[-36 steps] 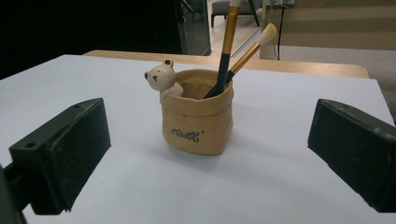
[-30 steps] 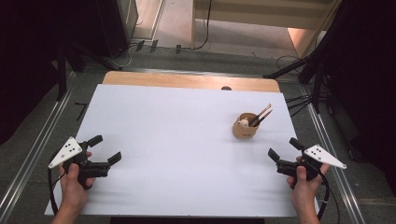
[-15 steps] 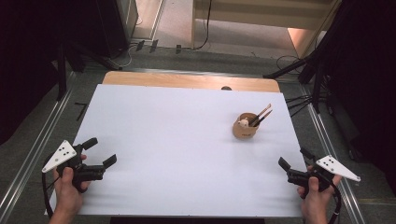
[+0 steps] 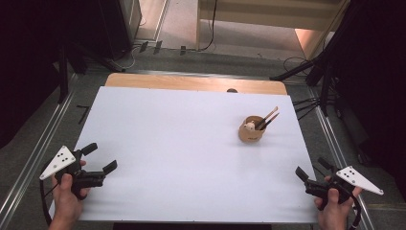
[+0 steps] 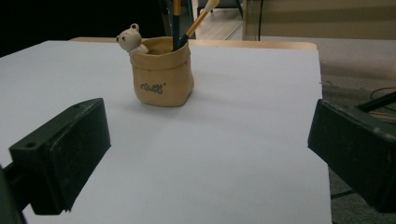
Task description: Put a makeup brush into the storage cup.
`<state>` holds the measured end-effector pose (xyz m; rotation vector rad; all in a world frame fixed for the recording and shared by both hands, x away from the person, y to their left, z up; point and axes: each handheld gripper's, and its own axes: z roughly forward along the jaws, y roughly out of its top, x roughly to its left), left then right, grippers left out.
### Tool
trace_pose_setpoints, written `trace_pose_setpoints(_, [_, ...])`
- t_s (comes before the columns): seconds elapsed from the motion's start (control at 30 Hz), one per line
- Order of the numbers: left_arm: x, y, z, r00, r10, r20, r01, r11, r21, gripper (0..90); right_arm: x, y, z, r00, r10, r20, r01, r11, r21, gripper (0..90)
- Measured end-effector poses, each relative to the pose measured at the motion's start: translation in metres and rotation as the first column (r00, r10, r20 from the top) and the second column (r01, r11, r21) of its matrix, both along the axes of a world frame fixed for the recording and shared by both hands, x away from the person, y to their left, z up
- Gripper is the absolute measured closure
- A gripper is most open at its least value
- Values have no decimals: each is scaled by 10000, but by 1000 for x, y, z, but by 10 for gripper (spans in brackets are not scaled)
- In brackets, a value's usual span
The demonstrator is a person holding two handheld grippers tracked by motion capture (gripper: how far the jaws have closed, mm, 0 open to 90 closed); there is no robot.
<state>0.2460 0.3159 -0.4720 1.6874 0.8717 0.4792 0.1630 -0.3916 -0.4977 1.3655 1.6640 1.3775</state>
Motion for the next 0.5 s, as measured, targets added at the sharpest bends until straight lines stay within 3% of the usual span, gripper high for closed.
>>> trace_pose_setpoints(0.5, [-5,9,-2,9999,123,-22,-123,9998,181,0,-2,-4,-1,9996,-198,-177,199,9998,79,0])
